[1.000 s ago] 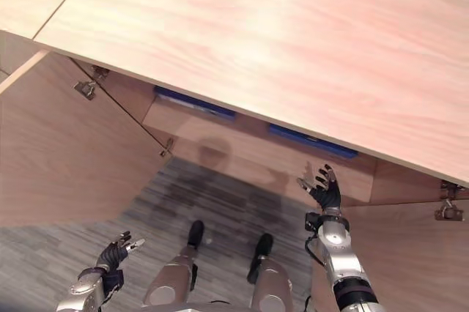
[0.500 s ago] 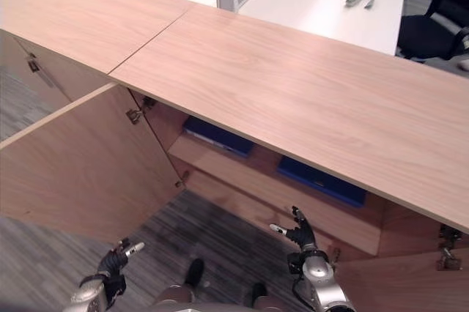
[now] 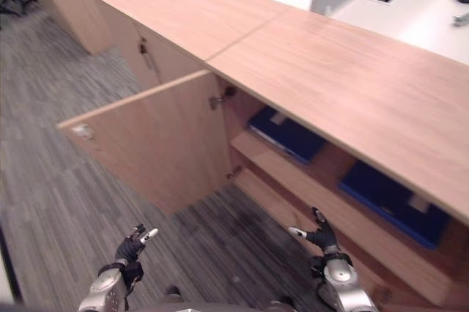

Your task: Put the empty folder in the office cabinet

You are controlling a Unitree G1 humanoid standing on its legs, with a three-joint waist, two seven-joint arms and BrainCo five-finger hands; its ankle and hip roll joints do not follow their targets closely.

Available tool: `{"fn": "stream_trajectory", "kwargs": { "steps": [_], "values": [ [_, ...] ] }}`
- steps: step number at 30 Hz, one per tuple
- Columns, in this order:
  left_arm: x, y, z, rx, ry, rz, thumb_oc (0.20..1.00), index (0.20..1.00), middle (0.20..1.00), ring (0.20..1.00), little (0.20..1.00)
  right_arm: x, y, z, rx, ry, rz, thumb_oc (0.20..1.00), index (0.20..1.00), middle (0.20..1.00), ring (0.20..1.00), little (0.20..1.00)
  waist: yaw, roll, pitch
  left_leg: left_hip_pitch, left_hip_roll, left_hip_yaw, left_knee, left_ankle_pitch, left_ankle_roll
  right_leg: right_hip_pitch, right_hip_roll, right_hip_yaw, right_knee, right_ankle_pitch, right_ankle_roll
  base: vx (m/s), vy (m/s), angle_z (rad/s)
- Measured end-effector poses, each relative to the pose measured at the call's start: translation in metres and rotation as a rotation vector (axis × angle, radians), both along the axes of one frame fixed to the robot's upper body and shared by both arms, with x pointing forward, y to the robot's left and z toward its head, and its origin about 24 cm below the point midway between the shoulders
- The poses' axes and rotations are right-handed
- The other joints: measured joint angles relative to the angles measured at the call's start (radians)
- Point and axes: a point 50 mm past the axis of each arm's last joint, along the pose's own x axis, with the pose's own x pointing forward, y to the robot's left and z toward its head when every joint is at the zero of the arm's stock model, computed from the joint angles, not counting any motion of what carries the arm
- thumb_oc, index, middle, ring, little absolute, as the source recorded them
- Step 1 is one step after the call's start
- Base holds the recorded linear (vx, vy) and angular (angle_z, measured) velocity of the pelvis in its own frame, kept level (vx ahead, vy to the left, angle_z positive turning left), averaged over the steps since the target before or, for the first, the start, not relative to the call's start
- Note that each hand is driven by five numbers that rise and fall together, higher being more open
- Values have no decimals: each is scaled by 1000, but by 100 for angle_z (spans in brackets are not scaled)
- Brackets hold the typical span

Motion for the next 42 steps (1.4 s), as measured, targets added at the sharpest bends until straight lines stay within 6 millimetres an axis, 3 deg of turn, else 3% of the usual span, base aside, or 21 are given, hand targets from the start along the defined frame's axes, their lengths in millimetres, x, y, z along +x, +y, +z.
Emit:
{"fn": "stream_trajectory", "kwargs": {
  "steps": [1,3,5,11,13,15,16,17,18,20,21,22,23,24,25,30,38,42],
  "values": [
    [-8,18,2,52,31,3,1000,1000,1000,1000,1000,3,23,-4,71,-5,7,1000,1000,1000,1000,1000,22,-48,-8,-18,-21,-7,4,-1,7,-9,-11,10,5,13,0,14,312,30],
    [-10,28,3,81,50,-6,1000,1000,1000,1000,1000,4,28,-5,90,-8,-1,1000,1000,1000,1000,1000,29,-77,-19,-47,-37,-32,3,-5,18,-3,-24,1,5,22,0,53,285,51],
    [-8,28,4,83,48,-22,1000,1000,1000,1000,1000,5,21,-4,84,-17,-34,1000,1000,1000,1000,1000,28,-92,-26,-70,-49,-15,-5,-7,19,-1,-50,-1,18,29,-6,51,272,62],
    [2,21,7,81,30,-77,1000,1000,1000,1000,1000,8,19,-6,85,-8,-72,1000,1000,1000,1000,1000,46,-105,-8,-115,-96,-6,20,2,58,-45,-109,-4,87,76,-36,29,200,25],
    [6,19,10,72,16,-91,1000,1000,1000,1000,1000,16,29,-4,100,-20,-47,1000,1000,1000,1000,1000,47,-101,7,-113,-111,1,29,23,100,-118,-140,34,201,174,-27,-28,272,6],
    [14,17,14,70,-9,-102,1000,1000,1000,1000,1000,27,34,2,99,-45,-23,1000,1000,1000,1000,1000,46,-77,39,-114,-114,3,52,0,134,-174,-158,55,286,282,-17,94,249,-6],
    [17,16,15,70,-20,-105,1000,1000,1000,1000,1000,29,35,3,101,-48,-16,1000,1000,1000,1000,1000,47,-60,50,-112,-119,-9,47,-8,155,-202,-160,78,321,295,7,180,267,19],
    [25,14,20,70,-46,-109,1000,1000,1000,1000,1000,28,38,2,103,-42,-1,1000,1000,1000,1000,1000,46,-40,62,-100,-119,-38,15,9,175,-233,-110,151,385,154,65,179,207,41],
    [31,14,23,71,-64,-114,1000,1000,1000,1000,1000,28,38,1,107,-39,1,1000,1000,1000,1000,1000,47,-35,65,-88,-129,-49,-5,22,188,-235,-58,178,378,84,82,139,151,49],
    [34,11,26,77,-78,-123,1000,1000,1000,1000,1000,30,38,3,108,-48,-1,1000,1000,1000,1000,1000,36,-11,79,-62,-133,-89,-39,42,197,-213,80,226,284,-40,32,79,6,55],
    [33,9,25,78,-73,-137,1000,1000,1000,1000,1000,28,37,2,106,-42,-4,1000,1000,1000,1000,1000,32,-11,79,-58,-142,-98,-42,42,196,-198,119,214,227,-41,29,110,-46,60],
    [32,8,24,73,-72,-138,1000,1000,1000,1000,1000,25,36,0,106,-32,-8,1000,1000,1000,1000,1000,38,-32,66,-55,-166,-104,-43,38,198,-188,125,175,159,-32,19,126,-42,46],
    [30,7,22,69,-66,-134,1000,1000,1000,1000,1000,22,36,-2,107,-21,-10,1000,1000,1000,1000,1000,44,-49,55,-50,-196,-109,-47,32,200,-173,123,154,90,-13,-6,96,-23,34],
    [23,4,17,57,-49,-128,1000,1000,1000,1000,1000,18,33,-7,96,5,-17,1000,1000,1000,1000,1000,42,-38,47,-42,-204,-115,-52,20,190,-147,129,165,49,-5,-50,86,-35,17],
    [11,4,13,52,-28,-122,1000,1000,1000,1000,1000,18,32,-7,94,8,-20,1000,1000,1000,1000,1000,44,-32,36,-37,-205,-111,-51,17,189,-123,138,201,9,2,-51,36,-19,4],
    [-9,-4,8,13,-13,-112,1000,1000,1000,1000,1000,5,21,-12,77,39,-45,1000,1000,1000,1000,1000,43,-36,11,15,-188,-112,-52,-2,163,-43,159,185,-46,6,-71,118,-63,1],
    [9,-8,21,14,-89,-134,1000,1000,1000,1000,1000,-14,18,-21,86,91,-57,1000,1000,1000,1000,1000,28,-56,-27,33,-183,-112,-52,-5,159,-27,163,186,-46,1,-74,35,-23,0],
    [9,-8,21,16,-92,-132,1000,1000,1000,1000,1000,-24,17,-25,87,122,-62,1000,1000,1000,1000,1000,12,-48,-59,35,-183,-109,-52,-13,163,-27,162,188,-47,0,-73,7,-1,-3]
  ]
}}
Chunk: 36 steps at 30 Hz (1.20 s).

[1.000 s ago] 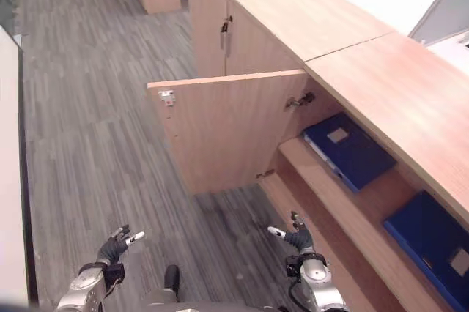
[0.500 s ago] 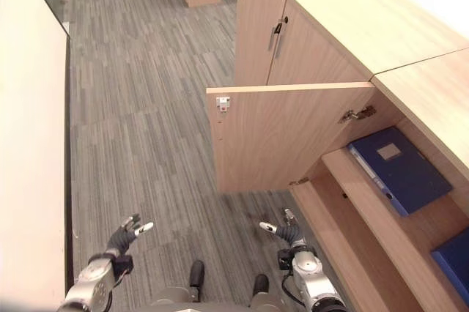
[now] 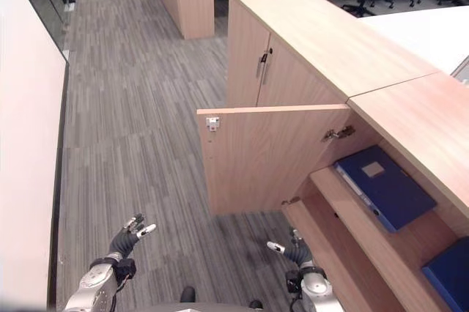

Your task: Put the empty folder in the office cabinet

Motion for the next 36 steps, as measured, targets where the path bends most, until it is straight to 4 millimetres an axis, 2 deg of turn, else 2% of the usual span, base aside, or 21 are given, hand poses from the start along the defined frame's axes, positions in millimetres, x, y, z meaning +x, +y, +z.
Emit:
{"fn": "stream_trajectory", "kwargs": {
  "steps": [5,7,8,11,12,14,17,25,33,36],
  "values": [
    [26,-4,17,5,-94,-23,1000,1000,1000,1000,1000,-3,0,-1,0,12,3,1000,1000,1000,1000,1000,-10,20,-20,4,1,20,0,0,0,-4,0,21,-4,2,2,16,12,-11],
    [41,-6,26,7,-136,-26,1000,1000,1000,1000,1000,-4,1,-2,1,16,6,1000,1000,1000,1000,1000,-29,26,-26,15,0,28,0,-1,-1,-5,-2,30,-5,2,3,18,21,-15],
    [59,-6,40,17,-192,-35,1000,1000,1000,1000,1000,-5,2,-3,3,18,13,1000,1000,1000,1000,1000,-36,28,-28,22,0,42,0,-1,-2,-5,-2,39,-4,4,5,20,27,-18],
    [87,5,67,72,-287,-60,1000,1000,1000,1000,1000,-3,7,-3,8,17,39,1000,1000,1000,1000,1000,-55,31,-31,25,3,57,0,-1,-2,-5,-1,55,-3,7,7,12,14,-21],
    [102,12,85,91,-343,-55,1000,1000,1000,1000,1000,-6,9,-4,14,29,54,1000,1000,1000,1000,1000,-71,30,-32,25,3,61,0,-1,-2,-5,-1,57,0,8,8,-2,16,-9],
    [120,20,104,113,-400,-45,1000,1000,1000,1000,1000,-11,10,-6,23,43,64,1000,1000,1000,1000,1000,-84,29,-32,30,4,79,0,-4,0,-10,-1,72,1,12,7,0,21,-18],
    [134,27,124,131,-461,-22,1000,1000,1000,1000,1000,-12,10,-7,29,49,70,1000,1000,1000,1000,1000,-96,28,-32,29,4,92,0,-6,0,-17,-2,83,1,17,11,4,16,-17],
    [140,27,118,156,-410,-34,1000,1000,1000,1000,1000,-9,11,-6,38,43,81,1000,1000,1000,1000,1000,-138,8,-31,38,6,138,0,-11,0,-40,-1,133,1,26,17,0,21,-17],
    [146,33,117,156,-375,-1,1000,1000,1000,1000,1000,-11,14,-10,39,67,104,1000,1000,1000,1000,1000,-139,-38,-28,32,7,164,0,-12,1,-55,-1,156,1,40,22,1,8,-11],
    [145,32,112,150,-358,6,1000,1000,1000,1000,1000,-11,16,-11,41,71,113,1000,1000,1000,1000,1000,-138,-43,-30,32,7,166,0,-13,3,-55,-1,157,1,40,21,0,0,0]
  ]
}}
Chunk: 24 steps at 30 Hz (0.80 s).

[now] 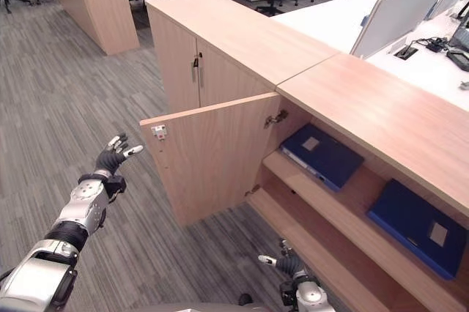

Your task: Put the empty folder in the office cabinet

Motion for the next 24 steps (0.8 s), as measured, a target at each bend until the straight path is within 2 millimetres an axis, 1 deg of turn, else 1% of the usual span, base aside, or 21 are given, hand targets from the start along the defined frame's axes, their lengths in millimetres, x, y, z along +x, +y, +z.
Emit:
{"fn": "stream_trajectory", "kwargs": {
  "steps": [3,7,8,10,13,16,19,21,24],
  "values": [
    [0,-5,-6,-19,22,-1,1000,1000,1000,1000,1000,5,1,2,0,-12,4,1000,1000,1000,1000,1000,-1,-10,6,2,0,4,0,0,0,0,1,4,0,2,1,9,7,-3],
    [1,-10,-7,-29,22,-10,1000,1000,1000,1000,1000,5,1,2,0,-14,4,1000,1000,1000,1000,1000,-6,-21,12,4,0,12,0,-1,1,0,0,8,0,4,5,8,8,-3],
    [1,-13,-9,-32,26,-17,1000,1000,1000,1000,1000,5,1,2,0,-14,4,1000,1000,1000,1000,1000,-6,-24,13,4,0,12,0,-1,1,0,0,9,0,4,5,0,0,0],
    [2,-25,-13,-29,43,-66,1000,1000,1000,1000,1000,6,1,2,0,-16,7,1000,1000,1000,1000,1000,-16,-28,11,4,0,12,0,-2,2,-1,0,9,0,4,5,0,0,0],
    [3,-31,-15,-25,49,-88,1000,1000,1000,1000,1000,7,2,3,1,-18,13,1000,1000,1000,1000,1000,-24,-27,11,4,0,11,0,-1,2,-1,0,8,0,4,5,0,0,0],
    [4,-37,-14,-18,47,-114,1000,1000,1000,1000,1000,8,5,2,3,-18,30,1000,1000,1000,1000,1000,-19,-28,11,3,0,9,0,-1,2,0,0,6,0,4,5,-1,3,1],
    [4,-48,-13,-17,45,-161,1000,1000,1000,1000,1000,8,9,2,15,-14,50,1000,1000,1000,1000,1000,-7,-24,14,2,0,2,0,-1,2,2,-1,1,0,4,5,-7,7,5],
    [2,-62,-14,-35,39,-211,1000,1000,1000,1000,1000,7,9,2,17,-13,52,1000,1000,1000,1000,1000,12,-20,17,-1,-2,-7,0,-1,2,3,-2,-6,0,4,5,-4,4,12],
    [-2,-68,-16,-44,39,-253,1000,1000,1000,1000,1000,10,10,2,18,-18,54,1000,1000,1000,1000,1000,22,-17,18,-2,-3,-13,0,-1,2,5,-3,-17,0,4,5,-7,12,10]
  ]
}}
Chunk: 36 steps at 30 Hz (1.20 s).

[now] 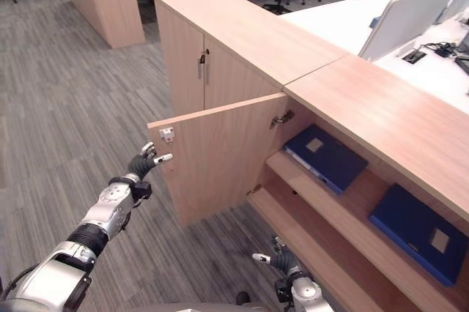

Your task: Put the empty folder in the office cabinet

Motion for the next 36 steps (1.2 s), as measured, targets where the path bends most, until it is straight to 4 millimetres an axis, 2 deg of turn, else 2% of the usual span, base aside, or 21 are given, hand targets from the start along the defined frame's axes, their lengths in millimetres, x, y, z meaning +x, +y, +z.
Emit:
{"fn": "stream_trajectory", "kwargs": {
  "steps": [6,8,12,13,15,17,20,22,24,25,26,27,28,29,30,31,32,33,34,35,36],
  "values": [
    [-11,-11,-2,21,-2,-119,1000,1000,1000,1000,1000,0,0,0,3,1,1,1000,1000,1000,1000,1000,17,7,5,-7,-7,-23,0,0,1,5,-7,-19,0,-1,-1,-13,8,11],
    [-23,-16,-3,11,-12,-176,1000,1000,1000,1000,1000,-1,0,0,8,3,-9,1000,1000,1000,1000,1000,16,12,10,-7,-11,-32,0,0,2,10,-12,-33,0,-5,2,-10,9,14],
    [-37,-27,-7,-31,-9,-252,1000,1000,1000,1000,1000,-8,1,-3,15,26,-8,1000,1000,1000,1000,1000,51,24,18,-8,-15,-46,0,1,4,17,-15,-44,0,-8,0,-10,10,9],
    [-41,-28,-7,-40,-12,-264,1000,1000,1000,1000,1000,-7,2,-3,19,23,-10,1000,1000,1000,1000,1000,43,25,19,-9,-15,-48,0,1,4,18,-15,-48,0,-9,0,-24,17,13],
    [-60,-34,-9,-76,-12,-317,1000,1000,1000,1000,1000,-10,1,-4,22,33,-9,1000,1000,1000,1000,1000,52,27,21,-9,-16,-60,0,1,3,24,-16,-61,0,-15,-2,-26,29,16],
    [-75,-32,-5,-74,-11,-384,1000,1000,1000,1000,1000,-11,-1,-4,23,32,-28,1000,1000,1000,1000,1000,59,28,23,-9,-16,-69,0,1,3,28,-16,-67,0,-19,-6,-33,30,12],
    [-90,-16,-9,-36,53,-438,1000,1000,1000,1000,1000,-6,-5,-2,20,17,-47,1000,1000,1000,1000,1000,75,34,26,-9,-19,-75,0,2,3,31,-18,-76,0,-19,-6,-67,54,7],
    [-106,-6,-15,-19,110,-467,1000,1000,1000,1000,1000,-8,-11,-2,16,15,-75,1000,1000,1000,1000,1000,68,54,39,-7,-26,-65,0,2,4,26,-25,-70,0,-18,-3,-203,35,-13],
    [-109,-11,-20,-54,120,-453,1000,1000,1000,1000,1000,1,-12,1,11,-2,-78,1000,1000,1000,1000,1000,75,89,59,-10,-25,0,11,9,11,-35,-24,-54,38,4,15,-278,44,-95],
    [-107,-23,-20,-93,106,-458,1000,1000,1000,1000,1000,24,-13,6,-8,-36,-82,1000,1000,1000,1000,1000,85,126,91,-9,-5,80,11,11,23,-96,-17,-77,73,53,57,-195,121,-166],
    [-94,-39,-15,-124,70,-484,1000,1000,1000,1000,1000,38,-16,10,-26,-51,-96,1000,1000,1000,1000,1000,76,153,123,-14,-4,116,15,12,48,-124,-71,-233,154,22,68,-188,141,-144],
    [-88,-46,-10,-142,44,-493,1000,1000,1000,1000,1000,36,-19,6,-39,-24,-112,1000,1000,1000,1000,1000,83,164,124,-17,-2,128,24,10,52,-132,-124,-313,254,-18,78,-144,80,-113],
    [-85,-47,-1,-150,1,-488,1000,1000,1000,1000,1000,28,-23,0,-46,19,-138,1000,1000,1000,1000,1000,110,177,128,-7,14,194,32,5,61,-127,-240,-484,494,-101,69,-110,-39,-97],
    [-89,-42,-3,-149,10,-469,1000,1000,1000,1000,1000,25,-24,-2,-49,29,-144,1000,1000,1000,1000,1000,115,186,127,-9,29,206,44,5,60,-101,-271,-531,573,-141,73,-25,-131,-127],
    [-95,-33,-8,-139,37,-439,1000,1000,1000,1000,1000,13,-28,-8,-57,65,-162,1000,1000,1000,1000,1000,128,174,119,-7,43,234,44,12,34,-17,-248,-527,454,-165,88,32,-255,-106],
    [-105,-31,-18,-161,80,-404,1000,1000,1000,1000,1000,4,-39,-11,-77,94,-204,1000,1000,1000,1000,1000,114,179,101,2,65,260,21,44,-16,56,-148,-503,265,-180,41,45,-280,-102],
    [-111,-34,-22,-180,96,-407,1000,1000,1000,1000,1000,-17,-51,-16,-112,148,-233,1000,1000,1000,1000,1000,100,201,78,26,87,252,24,55,-10,75,-114,-476,235,-185,28,30,-300,-110],
    [-120,-43,-31,-258,122,-370,1000,1000,1000,1000,1000,-46,-66,-23,-160,236,-245,1000,1000,1000,1000,1000,87,215,21,29,129,258,64,55,-11,92,-59,-419,161,-167,5,5,-265,-111],
    [-115,-50,-30,-289,111,-363,1000,1000,1000,1000,1000,-51,-68,-24,-170,259,-241,1000,1000,1000,1000,1000,53,225,8,27,161,256,75,69,-27,96,-22,-390,113,-145,-15,-10,-296,-112],
    [-106,-62,-25,-317,79,-375,1000,1000,1000,1000,1000,-53,-67,-25,-170,264,-231,1000,1000,1000,1000,1000,11,228,6,28,181,258,87,88,-39,93,-3,-369,106,-143,-21,-31,-340,-85],
    [-96,-71,-19,-335,49,-386,1000,1000,1000,1000,1000,-55,-67,-25,-171,269,-230,1000,1000,1000,1000,1000,-9,225,9,25,203,260,116,100,-55,88,12,-342,105,-144,-24,-44,-306,-90]
  ]
}}
